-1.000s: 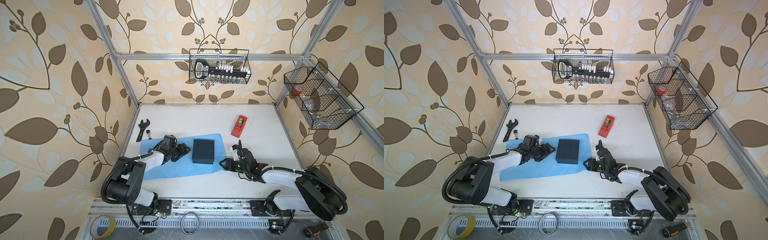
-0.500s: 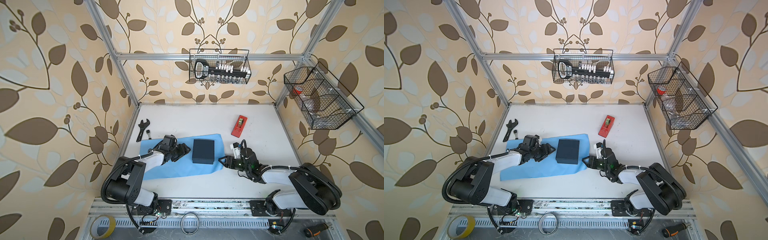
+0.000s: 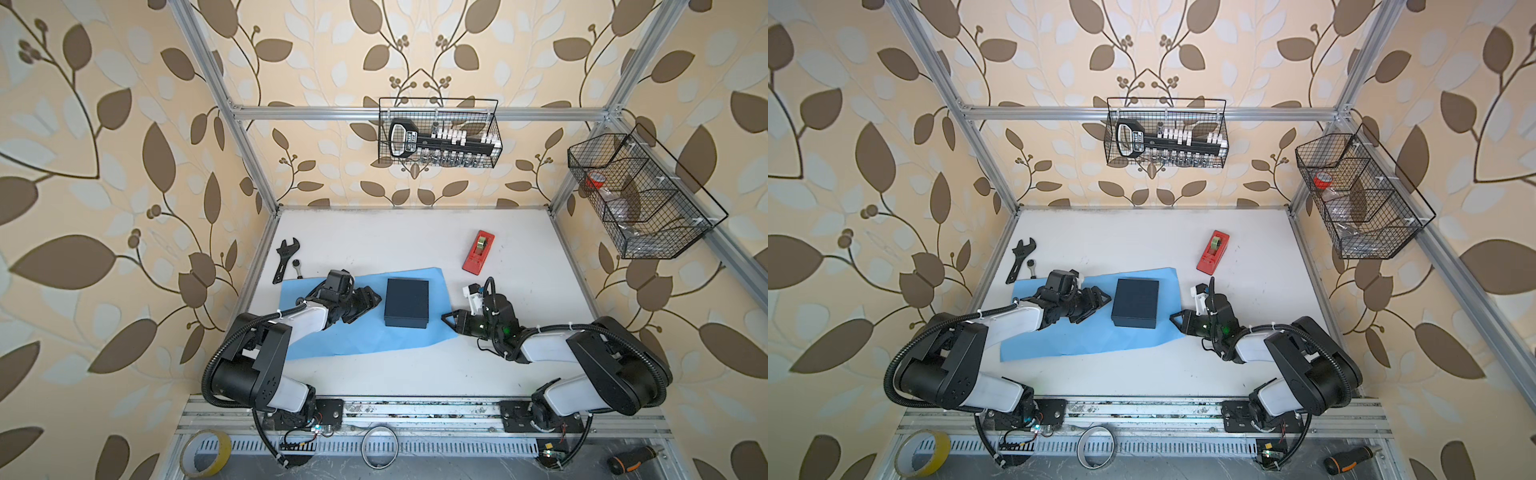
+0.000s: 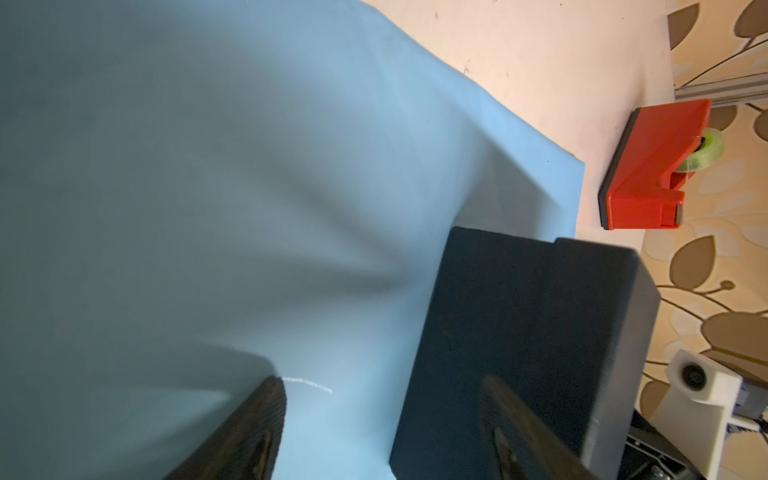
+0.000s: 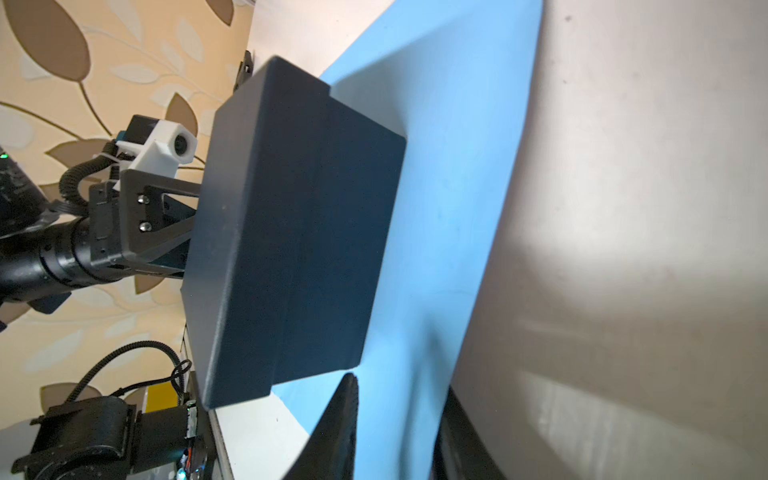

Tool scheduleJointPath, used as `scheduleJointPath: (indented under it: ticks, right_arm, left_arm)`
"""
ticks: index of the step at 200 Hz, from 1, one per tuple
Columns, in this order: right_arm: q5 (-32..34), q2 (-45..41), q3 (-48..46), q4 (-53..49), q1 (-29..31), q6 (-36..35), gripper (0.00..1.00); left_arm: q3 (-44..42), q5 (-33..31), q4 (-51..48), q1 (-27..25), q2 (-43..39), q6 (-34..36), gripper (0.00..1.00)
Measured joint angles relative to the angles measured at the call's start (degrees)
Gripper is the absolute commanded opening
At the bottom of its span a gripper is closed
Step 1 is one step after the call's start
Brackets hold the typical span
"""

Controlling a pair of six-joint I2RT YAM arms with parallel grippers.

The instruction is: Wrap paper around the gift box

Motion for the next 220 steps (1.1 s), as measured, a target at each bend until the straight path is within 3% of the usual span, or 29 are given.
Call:
scheduleJointPath:
  ticks: [64, 119, 177, 220]
  right_arm:
    - [-0.2, -0.4, 1.0, -7.8, -1.9, -2.4, 0.00]
    - [-0.4, -5.6, -2.1, -12.6, -9.3, -0.7, 0.00]
    - [5.3, -25.3, -9.6, -23.8, -11.6, 2.8, 0.00]
    - [10.7, -36.9, -10.5, -33.0, -11.7, 4.0, 0.00]
  left_arm:
    - [0.8, 0.2, -1.4, 0.0, 0.0, 0.2, 0.78]
    - [3.1, 4.2, -3.2, 0.0, -1.6, -0.5, 0.81]
    - [3.7, 5.5, -6.2, -0.1, -7.3, 0.1, 0.78]
    - [3.3, 2.1, -9.0, -0.1, -4.7, 2.6, 0.72]
